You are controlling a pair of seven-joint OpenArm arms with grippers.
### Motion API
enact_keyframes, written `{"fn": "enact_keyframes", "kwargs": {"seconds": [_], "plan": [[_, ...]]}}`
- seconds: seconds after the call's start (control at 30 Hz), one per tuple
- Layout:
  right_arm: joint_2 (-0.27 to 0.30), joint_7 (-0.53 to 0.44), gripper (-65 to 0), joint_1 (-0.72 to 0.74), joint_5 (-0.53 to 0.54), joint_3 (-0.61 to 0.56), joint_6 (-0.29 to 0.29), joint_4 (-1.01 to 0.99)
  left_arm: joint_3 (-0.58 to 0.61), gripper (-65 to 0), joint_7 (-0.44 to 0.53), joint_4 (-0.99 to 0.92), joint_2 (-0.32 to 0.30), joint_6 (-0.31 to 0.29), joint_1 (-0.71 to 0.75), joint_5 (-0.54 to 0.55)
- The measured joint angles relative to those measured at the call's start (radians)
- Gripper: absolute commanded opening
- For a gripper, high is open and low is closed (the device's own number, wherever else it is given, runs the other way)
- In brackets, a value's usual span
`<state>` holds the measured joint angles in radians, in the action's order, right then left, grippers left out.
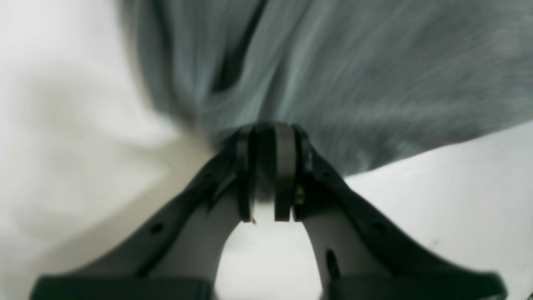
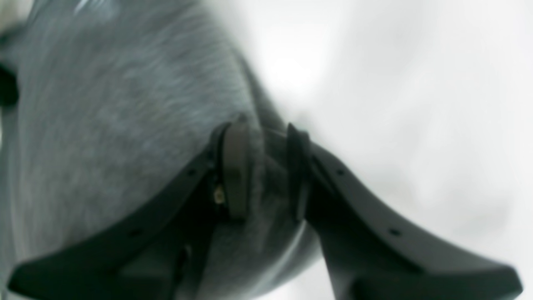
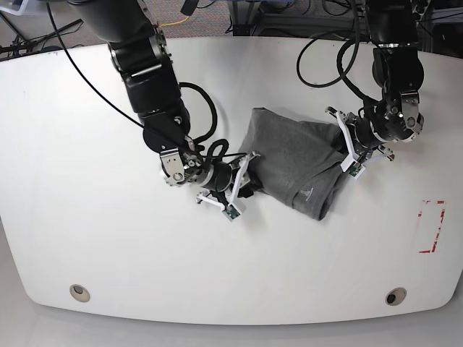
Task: Fold the T-shirt properly
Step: 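Hold the bundled shirt with both grippers and square it into a stack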
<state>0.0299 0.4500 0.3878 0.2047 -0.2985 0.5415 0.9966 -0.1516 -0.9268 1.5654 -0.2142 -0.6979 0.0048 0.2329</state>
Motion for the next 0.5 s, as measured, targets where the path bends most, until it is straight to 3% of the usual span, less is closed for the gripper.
{"fn": "enact_keyframes", "kwargs": {"seconds": [0.23,0.5], "plan": [[0.095,-0.001,-51.0,-0.158,0.002,0.002,0.003,0.219,0.003,-58.9,0.002,-0.095,-0.022,0.0,-0.091,-0.01],[0.111,0.116,-51.0,-0.32,-0.017,0.002,0.0,0.455,0.067,-58.9,0.085,-0.192,-0.021,0.0,-0.165,-0.017]]}}
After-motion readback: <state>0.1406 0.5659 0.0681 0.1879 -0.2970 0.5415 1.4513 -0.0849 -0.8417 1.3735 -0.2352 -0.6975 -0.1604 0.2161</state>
